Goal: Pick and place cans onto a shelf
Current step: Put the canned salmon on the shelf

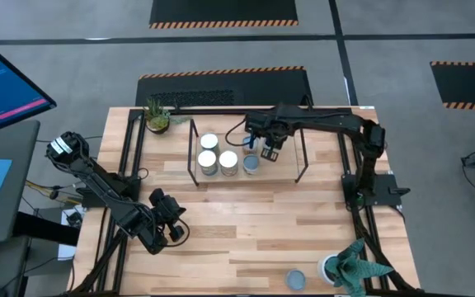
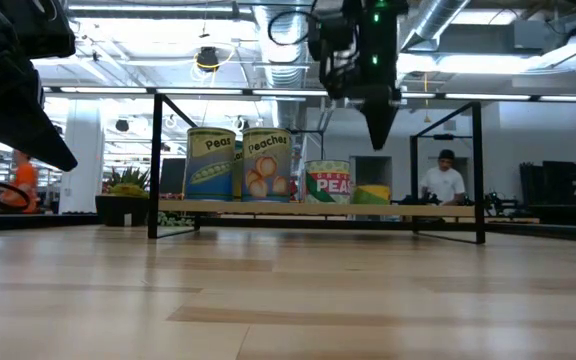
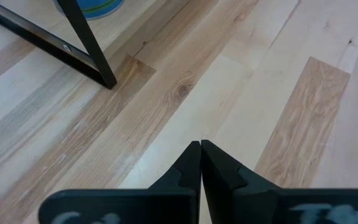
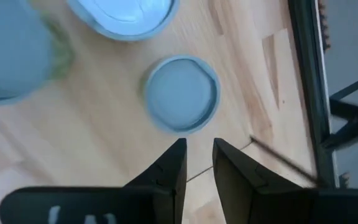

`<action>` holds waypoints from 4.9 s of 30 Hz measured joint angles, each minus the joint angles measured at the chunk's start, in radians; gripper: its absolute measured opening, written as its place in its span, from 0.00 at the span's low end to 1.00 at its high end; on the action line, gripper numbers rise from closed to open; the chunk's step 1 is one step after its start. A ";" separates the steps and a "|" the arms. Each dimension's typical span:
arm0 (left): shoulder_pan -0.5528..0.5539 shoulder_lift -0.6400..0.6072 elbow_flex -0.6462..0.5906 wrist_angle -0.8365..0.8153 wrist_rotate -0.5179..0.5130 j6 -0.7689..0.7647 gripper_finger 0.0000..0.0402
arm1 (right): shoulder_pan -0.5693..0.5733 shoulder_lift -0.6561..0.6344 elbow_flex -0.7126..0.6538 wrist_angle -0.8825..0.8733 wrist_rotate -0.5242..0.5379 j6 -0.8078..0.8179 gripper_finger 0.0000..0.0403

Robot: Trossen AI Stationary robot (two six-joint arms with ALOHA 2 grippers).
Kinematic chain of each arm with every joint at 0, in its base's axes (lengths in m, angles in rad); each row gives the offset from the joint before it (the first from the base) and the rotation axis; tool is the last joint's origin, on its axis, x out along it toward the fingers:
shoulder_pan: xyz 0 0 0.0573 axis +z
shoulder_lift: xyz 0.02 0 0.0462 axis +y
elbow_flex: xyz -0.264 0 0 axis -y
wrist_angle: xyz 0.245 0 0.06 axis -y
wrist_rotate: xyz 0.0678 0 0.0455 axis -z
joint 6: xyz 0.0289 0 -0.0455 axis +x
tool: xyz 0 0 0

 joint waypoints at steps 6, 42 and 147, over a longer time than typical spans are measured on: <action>0.000 0.000 0.000 0.000 0.000 0.000 0.00 | 0.075 0.000 0.111 -0.158 -0.154 0.215 0.25; 0.000 0.000 0.000 -0.001 0.000 0.003 0.00 | 0.879 0.221 0.136 0.303 -0.635 0.431 0.25; 0.000 0.000 0.000 0.021 0.000 0.027 0.00 | 0.609 0.218 0.213 -0.261 0.105 0.045 0.01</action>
